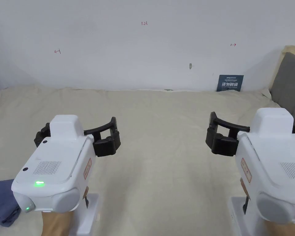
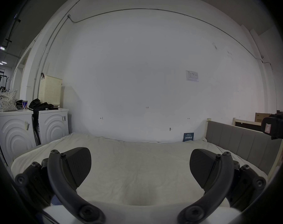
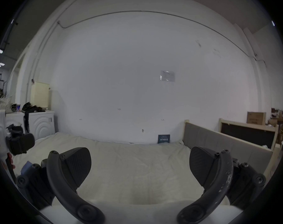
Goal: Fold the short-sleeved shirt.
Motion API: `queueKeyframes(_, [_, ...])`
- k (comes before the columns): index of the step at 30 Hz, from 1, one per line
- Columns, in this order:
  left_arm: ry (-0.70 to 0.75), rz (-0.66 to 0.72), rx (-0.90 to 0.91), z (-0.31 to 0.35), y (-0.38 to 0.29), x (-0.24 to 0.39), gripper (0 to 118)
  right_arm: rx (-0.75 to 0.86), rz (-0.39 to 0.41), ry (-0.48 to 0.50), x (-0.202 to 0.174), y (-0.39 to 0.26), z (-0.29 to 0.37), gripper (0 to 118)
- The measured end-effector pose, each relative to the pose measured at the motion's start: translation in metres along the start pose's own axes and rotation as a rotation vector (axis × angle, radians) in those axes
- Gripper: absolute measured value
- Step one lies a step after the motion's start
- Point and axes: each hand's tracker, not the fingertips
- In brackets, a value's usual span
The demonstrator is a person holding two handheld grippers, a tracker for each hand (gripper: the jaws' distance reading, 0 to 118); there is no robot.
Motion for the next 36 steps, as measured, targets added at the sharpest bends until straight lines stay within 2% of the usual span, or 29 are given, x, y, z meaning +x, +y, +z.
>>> queueKeyframes(3, [-0.004, 0.014, -0.001, 0.001, 0.001, -0.002, 118, -0.091, -0.063, -0.084, -0.003, 0.003, -0.001, 118])
queueKeyframes(7, [-0.005, 0.023, 0.005, 0.002, 0.003, -0.004, 118, -0.308, -0.091, -0.134, -0.005, 0.016, -0.009, 118])
queueKeyframes(11, [-0.003, 0.036, 0.011, 0.002, 0.005, -0.005, 118, -0.398, -0.134, -0.126, -0.002, 0.021, -0.014, 118])
queueKeyframes(16, [-0.004, 0.041, 0.009, 0.001, 0.005, -0.005, 118, -0.417, -0.160, -0.113, 0.000, 0.022, -0.016, 118])
queueKeyframes(21, [0.003, 0.019, 0.011, 0.001, 0.003, -0.005, 118, -0.375, -0.218, -0.122, 0.001, 0.021, -0.013, 118])
queueKeyframes(30, [0.005, 0.024, 0.007, 0.000, 0.001, -0.007, 118, -0.312, -0.167, -0.102, -0.002, 0.018, -0.014, 118])
queueKeyframes(34, [0.001, 0.019, 0.009, 0.000, 0.001, -0.008, 118, -0.333, -0.176, -0.104, 0.000, 0.017, -0.018, 118])
queueKeyframes(36, [0.005, 0.018, 0.008, 0.000, 0.001, -0.008, 118, -0.321, -0.143, -0.121, -0.002, 0.016, -0.018, 118])
